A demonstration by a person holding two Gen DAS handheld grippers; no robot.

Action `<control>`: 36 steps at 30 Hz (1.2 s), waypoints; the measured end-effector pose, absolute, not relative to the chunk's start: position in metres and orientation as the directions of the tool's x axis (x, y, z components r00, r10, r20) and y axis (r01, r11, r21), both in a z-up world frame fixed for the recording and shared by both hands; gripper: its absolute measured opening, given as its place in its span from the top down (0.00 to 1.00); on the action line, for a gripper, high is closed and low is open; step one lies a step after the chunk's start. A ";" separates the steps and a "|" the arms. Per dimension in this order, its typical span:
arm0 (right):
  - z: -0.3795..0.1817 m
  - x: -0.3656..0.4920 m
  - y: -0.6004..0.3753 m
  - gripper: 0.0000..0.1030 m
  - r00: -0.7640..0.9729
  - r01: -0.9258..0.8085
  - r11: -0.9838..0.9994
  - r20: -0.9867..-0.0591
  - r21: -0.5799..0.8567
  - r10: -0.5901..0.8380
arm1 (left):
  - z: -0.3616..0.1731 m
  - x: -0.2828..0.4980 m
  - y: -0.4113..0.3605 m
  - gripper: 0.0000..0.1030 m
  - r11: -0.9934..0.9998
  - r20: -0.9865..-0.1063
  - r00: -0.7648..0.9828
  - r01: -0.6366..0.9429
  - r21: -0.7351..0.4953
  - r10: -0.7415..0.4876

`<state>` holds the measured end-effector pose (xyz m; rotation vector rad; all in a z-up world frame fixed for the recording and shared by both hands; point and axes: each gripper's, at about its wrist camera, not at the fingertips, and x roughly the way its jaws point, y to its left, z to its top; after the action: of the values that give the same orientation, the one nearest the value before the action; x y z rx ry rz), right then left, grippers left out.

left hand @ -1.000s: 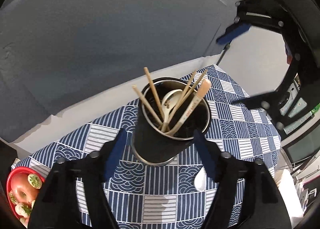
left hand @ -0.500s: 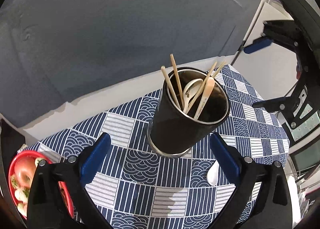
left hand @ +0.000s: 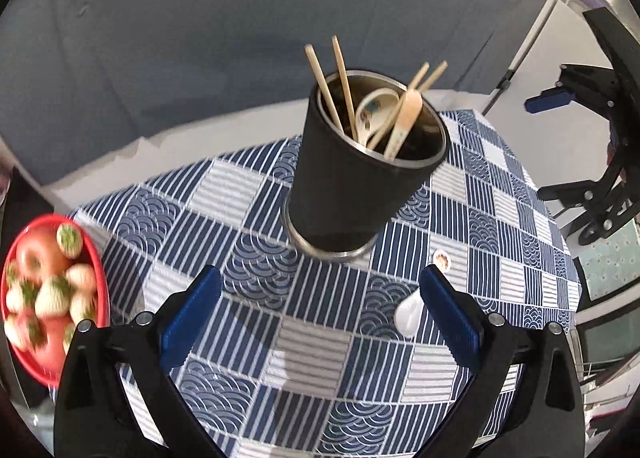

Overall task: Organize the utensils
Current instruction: 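Move both grippers down toward the plain white ceramic spoon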

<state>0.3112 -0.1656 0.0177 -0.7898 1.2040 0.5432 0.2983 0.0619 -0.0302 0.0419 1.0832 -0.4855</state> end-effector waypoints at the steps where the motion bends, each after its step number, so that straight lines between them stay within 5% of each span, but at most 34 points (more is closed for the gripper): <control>1: 0.017 0.309 -0.170 0.16 0.285 -0.744 0.624 -0.958 -0.240 -0.029 | -0.033 0.293 0.060 0.06 0.898 -0.860 0.369 0.392 -0.199 -0.351; 19: -0.046 0.261 -0.243 0.16 0.222 -0.764 0.633 -0.972 -0.125 0.076 | -0.092 0.218 0.014 0.06 0.940 -0.908 0.292 0.250 -0.231 -0.301; 36: -0.107 0.271 -0.227 0.16 0.179 -0.798 0.602 -0.967 -0.036 0.180 | -0.135 0.242 -0.008 0.06 0.957 -0.926 0.266 0.183 -0.225 -0.269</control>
<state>0.2709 -0.2272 -0.1075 -0.6328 1.1999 0.7598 0.2416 -0.0077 -0.1349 -0.0784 1.2655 -0.3056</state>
